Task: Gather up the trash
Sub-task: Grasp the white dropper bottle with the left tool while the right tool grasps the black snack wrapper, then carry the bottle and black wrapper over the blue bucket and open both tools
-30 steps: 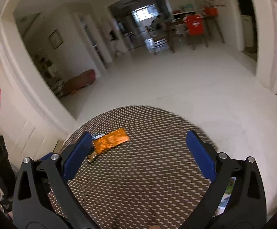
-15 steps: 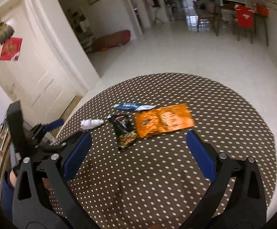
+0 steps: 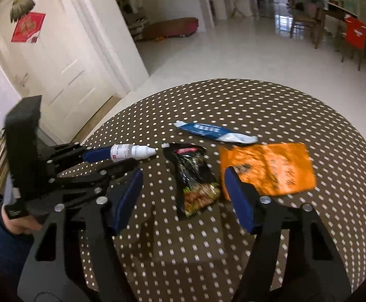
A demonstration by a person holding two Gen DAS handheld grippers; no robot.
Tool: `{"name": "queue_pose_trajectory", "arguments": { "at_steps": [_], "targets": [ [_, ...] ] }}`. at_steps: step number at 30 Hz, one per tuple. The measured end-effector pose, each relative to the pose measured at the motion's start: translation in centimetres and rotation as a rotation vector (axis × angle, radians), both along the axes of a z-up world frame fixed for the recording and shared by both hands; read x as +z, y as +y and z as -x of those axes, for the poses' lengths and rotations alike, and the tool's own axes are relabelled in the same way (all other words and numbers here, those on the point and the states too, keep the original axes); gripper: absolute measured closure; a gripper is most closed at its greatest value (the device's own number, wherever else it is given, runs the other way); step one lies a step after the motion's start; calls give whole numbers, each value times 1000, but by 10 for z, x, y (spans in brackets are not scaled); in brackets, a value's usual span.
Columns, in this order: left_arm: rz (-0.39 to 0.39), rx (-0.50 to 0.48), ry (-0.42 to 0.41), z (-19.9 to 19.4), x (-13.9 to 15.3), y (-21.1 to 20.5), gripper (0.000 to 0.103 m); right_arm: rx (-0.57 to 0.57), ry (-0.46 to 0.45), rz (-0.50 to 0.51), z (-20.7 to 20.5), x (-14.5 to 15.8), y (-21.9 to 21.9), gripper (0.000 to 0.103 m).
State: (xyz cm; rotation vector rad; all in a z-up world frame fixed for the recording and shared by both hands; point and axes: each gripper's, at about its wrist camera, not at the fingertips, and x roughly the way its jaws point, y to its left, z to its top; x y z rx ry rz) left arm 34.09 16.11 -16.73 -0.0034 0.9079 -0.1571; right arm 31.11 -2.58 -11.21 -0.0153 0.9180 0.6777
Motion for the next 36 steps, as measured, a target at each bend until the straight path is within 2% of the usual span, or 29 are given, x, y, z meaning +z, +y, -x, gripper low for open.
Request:
{"name": "queue_pose_trajectory", "arguments": {
  "at_steps": [4, 6, 10, 12, 13, 14, 16, 18, 19, 23, 27, 30, 36],
  "targets": [
    [13, 22, 0, 7, -1, 1, 69, 20, -12, 67, -10, -15, 16, 50],
    [27, 35, 1, 14, -2, 4, 69, 19, -20, 98, -12, -22, 20, 60],
    [7, 34, -8, 22, -6, 3, 68, 21, -35, 103, -8, -26, 15, 71],
    [-18, 20, -18, 22, -8, -1, 59, 28, -17, 80, -6, -25, 10, 73],
    [-21, 13, -18, 23, -8, -4, 48, 34, -20, 81, -4, -25, 9, 73],
    [-26, 6, -22, 23, -8, -7, 47, 41, -18, 80, -2, -25, 8, 73],
    [-30, -10, -20, 19, -10, -14, 47, 43, -12, 67, -1, -27, 6, 70],
    [-39, -8, -23, 17, -10, -16, 61, 36, -6, 47, -2, -29, 5, 69],
    [-35, -1, -20, 16, -9, -16, 63, 28, 4, 30, -4, -29, 2, 69],
    [15, 23, -2, 19, -8, -13, 63, 31, 31, -24, 1, -24, -16, 79],
    [37, 38, 1, 25, -7, -13, 63, 20, 28, -87, 14, -18, -36, 79],
    [57, 47, -9, 36, -3, -19, 63, 15, 18, -92, 23, -14, -55, 80],
    [89, 19, -61, 51, 21, -46, 63, -90, -3, -160, 36, 3, -116, 80]
  ]
}}
